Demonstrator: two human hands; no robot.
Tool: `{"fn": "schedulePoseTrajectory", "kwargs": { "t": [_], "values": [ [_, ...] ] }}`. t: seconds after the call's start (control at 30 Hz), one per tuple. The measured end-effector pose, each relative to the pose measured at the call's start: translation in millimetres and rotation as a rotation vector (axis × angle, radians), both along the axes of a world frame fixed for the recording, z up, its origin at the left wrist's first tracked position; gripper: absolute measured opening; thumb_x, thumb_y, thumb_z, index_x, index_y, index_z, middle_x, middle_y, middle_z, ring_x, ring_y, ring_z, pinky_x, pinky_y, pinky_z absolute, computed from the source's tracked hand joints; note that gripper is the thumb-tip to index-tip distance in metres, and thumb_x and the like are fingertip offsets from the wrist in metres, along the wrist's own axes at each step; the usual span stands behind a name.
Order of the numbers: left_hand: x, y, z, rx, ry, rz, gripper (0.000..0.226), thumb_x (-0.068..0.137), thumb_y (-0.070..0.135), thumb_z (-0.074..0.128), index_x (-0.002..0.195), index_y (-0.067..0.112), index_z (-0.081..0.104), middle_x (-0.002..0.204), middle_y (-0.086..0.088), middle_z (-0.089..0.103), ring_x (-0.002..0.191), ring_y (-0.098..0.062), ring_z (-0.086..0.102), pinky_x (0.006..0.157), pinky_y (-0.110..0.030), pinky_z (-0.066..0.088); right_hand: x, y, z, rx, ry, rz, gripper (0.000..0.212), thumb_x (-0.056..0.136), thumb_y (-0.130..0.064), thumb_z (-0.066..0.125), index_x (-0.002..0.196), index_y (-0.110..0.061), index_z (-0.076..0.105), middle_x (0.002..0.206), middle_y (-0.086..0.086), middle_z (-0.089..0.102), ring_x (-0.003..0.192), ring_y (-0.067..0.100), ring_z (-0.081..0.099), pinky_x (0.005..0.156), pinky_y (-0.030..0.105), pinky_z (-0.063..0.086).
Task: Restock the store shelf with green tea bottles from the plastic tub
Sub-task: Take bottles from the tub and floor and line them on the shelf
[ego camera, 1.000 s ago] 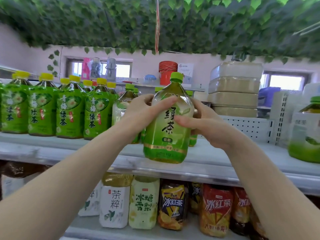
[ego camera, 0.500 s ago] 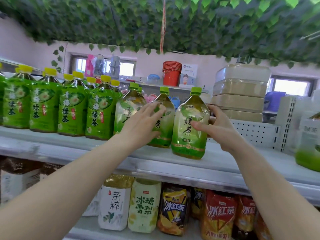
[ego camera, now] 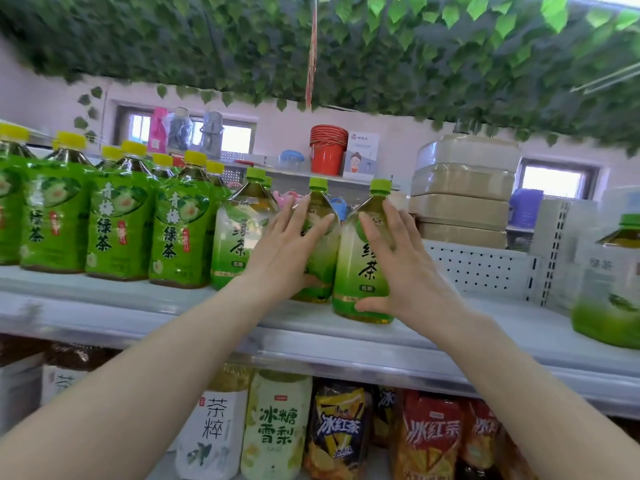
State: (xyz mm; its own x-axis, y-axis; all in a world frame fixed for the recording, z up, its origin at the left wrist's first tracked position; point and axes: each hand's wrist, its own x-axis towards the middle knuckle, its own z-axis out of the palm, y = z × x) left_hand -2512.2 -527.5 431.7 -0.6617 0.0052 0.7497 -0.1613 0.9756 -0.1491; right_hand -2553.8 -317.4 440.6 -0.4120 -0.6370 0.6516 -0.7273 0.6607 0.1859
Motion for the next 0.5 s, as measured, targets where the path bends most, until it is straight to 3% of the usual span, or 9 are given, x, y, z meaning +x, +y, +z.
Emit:
{"fn": "schedulePoseTrajectory", "kwargs": {
  "t": [0.13, 0.27, 0.5],
  "values": [
    [-1, 1, 0, 0.050, -0.008, -0.026, 0.112, 0.071, 0.050, 0.080, 0.153, 0.038, 0.004, 0.163, -0.012, -0.010, 0.150, -0.033, -0.005, 0.120, -0.052, 0.012, -8, -3, 3, 0.028, -0.041, -0.059, 0.130, 0.069, -0.054, 0.080, 0.155, -0.030, -0.014, 0.159, 0.002, -0.031, 0.149, 0.026, -0.022, 0.121, 0.045, 0.018],
    [0, 4, -1, 0.053, 0.023, -0.024, 0.112, 0.069, 0.050, 0.081, 0.154, 0.037, 0.008, 0.163, -0.011, -0.002, 0.150, -0.034, 0.003, 0.119, -0.052, 0.016, -18, -11, 2, 0.034, -0.023, -0.084, 0.131, 0.069, -0.050, 0.082, 0.155, -0.026, -0.013, 0.160, 0.008, -0.027, 0.149, 0.033, -0.019, 0.121, 0.045, 0.011],
    [2, 11, 0, 0.031, 0.048, 0.026, 0.113, 0.066, 0.056, 0.081, 0.154, 0.037, 0.012, 0.161, -0.011, 0.005, 0.148, -0.034, 0.010, 0.117, -0.049, 0.020, -41, -17, 1, 0.034, 0.019, -0.081, 0.131, 0.068, -0.055, 0.080, 0.155, -0.025, -0.013, 0.160, 0.010, -0.025, 0.149, 0.034, -0.017, 0.121, 0.049, 0.019]
  ]
}}
